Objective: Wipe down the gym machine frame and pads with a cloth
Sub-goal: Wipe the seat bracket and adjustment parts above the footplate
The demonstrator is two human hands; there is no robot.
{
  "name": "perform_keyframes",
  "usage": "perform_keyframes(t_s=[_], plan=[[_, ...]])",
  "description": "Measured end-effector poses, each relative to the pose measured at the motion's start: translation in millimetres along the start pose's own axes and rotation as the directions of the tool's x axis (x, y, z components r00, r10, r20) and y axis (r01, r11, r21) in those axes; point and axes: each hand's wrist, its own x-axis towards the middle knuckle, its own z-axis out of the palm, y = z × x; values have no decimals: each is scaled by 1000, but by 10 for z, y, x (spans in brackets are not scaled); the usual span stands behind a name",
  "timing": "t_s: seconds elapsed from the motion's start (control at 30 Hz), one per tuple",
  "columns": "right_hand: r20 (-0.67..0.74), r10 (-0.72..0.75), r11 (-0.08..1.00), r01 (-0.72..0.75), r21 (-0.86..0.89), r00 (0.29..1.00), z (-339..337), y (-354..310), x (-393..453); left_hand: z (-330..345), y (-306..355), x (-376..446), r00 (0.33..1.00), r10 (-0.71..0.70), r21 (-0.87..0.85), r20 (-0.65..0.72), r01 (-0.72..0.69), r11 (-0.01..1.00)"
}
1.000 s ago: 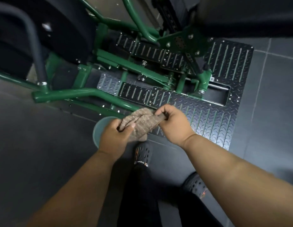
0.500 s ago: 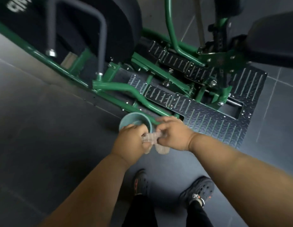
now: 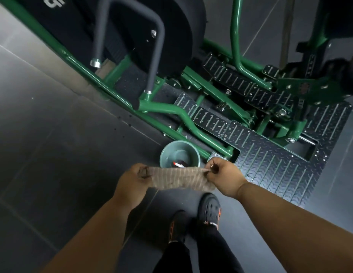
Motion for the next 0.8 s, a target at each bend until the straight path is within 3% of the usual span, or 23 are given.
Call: perform_keyframes(t_s=[0.13, 0.4, 0.6, 0.8], plan=[[16, 5, 998, -4, -61, 1000, 1, 170, 574, 232, -80, 539, 989, -145, -213, -24, 137, 967], [-117, 165, 979, -148, 141, 979, 588, 647, 1824, 918, -714, 1934, 961, -256, -197, -104, 233, 952], [-221, 222, 963, -178, 203, 950, 929, 955, 2763, 1306, -1012, 2833, 973, -220, -279, -67, 194, 940], [-257, 163, 976, -117, 184, 952, 1132, 1241, 3491, 1527, -1137, 3447, 986, -151, -239, -68, 130, 962]])
